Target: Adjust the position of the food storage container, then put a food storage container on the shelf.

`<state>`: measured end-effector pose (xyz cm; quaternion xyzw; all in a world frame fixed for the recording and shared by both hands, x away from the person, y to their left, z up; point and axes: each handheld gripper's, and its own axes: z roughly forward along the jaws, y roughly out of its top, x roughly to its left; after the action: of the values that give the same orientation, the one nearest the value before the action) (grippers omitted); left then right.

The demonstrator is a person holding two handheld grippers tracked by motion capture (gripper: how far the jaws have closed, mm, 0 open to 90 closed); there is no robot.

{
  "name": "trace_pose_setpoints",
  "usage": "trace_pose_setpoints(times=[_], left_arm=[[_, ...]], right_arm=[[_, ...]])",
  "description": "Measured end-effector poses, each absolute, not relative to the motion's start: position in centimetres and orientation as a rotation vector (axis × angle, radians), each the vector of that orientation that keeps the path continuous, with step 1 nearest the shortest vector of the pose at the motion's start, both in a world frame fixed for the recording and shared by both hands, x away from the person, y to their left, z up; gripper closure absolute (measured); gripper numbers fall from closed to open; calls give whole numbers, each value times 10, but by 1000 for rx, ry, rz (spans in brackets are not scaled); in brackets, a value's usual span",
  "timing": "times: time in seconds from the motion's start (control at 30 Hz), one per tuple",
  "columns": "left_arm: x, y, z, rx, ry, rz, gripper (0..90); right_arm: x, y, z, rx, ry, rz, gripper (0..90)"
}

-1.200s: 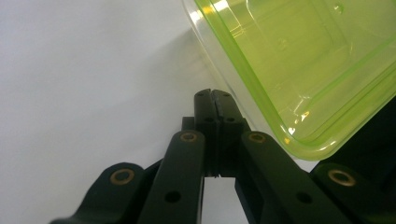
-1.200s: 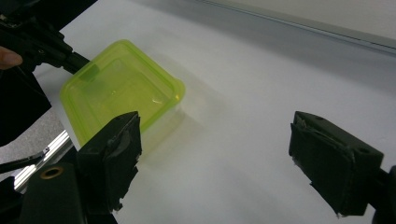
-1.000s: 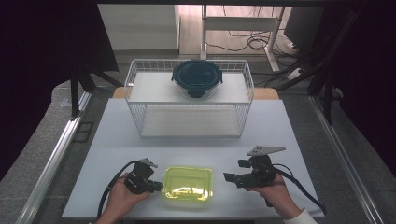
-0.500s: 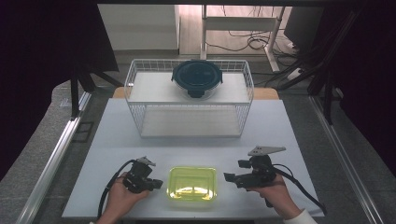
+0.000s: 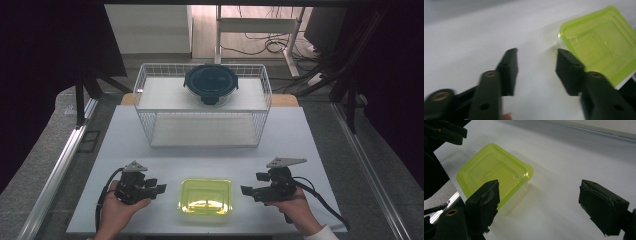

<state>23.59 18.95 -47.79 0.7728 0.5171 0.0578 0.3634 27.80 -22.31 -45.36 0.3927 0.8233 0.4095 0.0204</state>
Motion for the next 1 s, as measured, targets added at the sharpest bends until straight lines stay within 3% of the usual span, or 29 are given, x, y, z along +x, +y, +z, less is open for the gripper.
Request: trace_pose_setpoints(times=[0.13,0.23,0.6,1.0], left_arm=[[235,189,-476,1963,1350,149,333],[234,189,-475,1955,1350,159,282],[235,184,-477,1923,1345,124,238],[249,181,-492,1832,1314,-96,301]], right_arm=[[273,-222,-456,1189,2571,1268,164],[270,-220,-457,1183,2580,1261,164],[265,-217,-460,1153,2606,1259,167],[265,-203,-480,1225,2632,1238,277]])
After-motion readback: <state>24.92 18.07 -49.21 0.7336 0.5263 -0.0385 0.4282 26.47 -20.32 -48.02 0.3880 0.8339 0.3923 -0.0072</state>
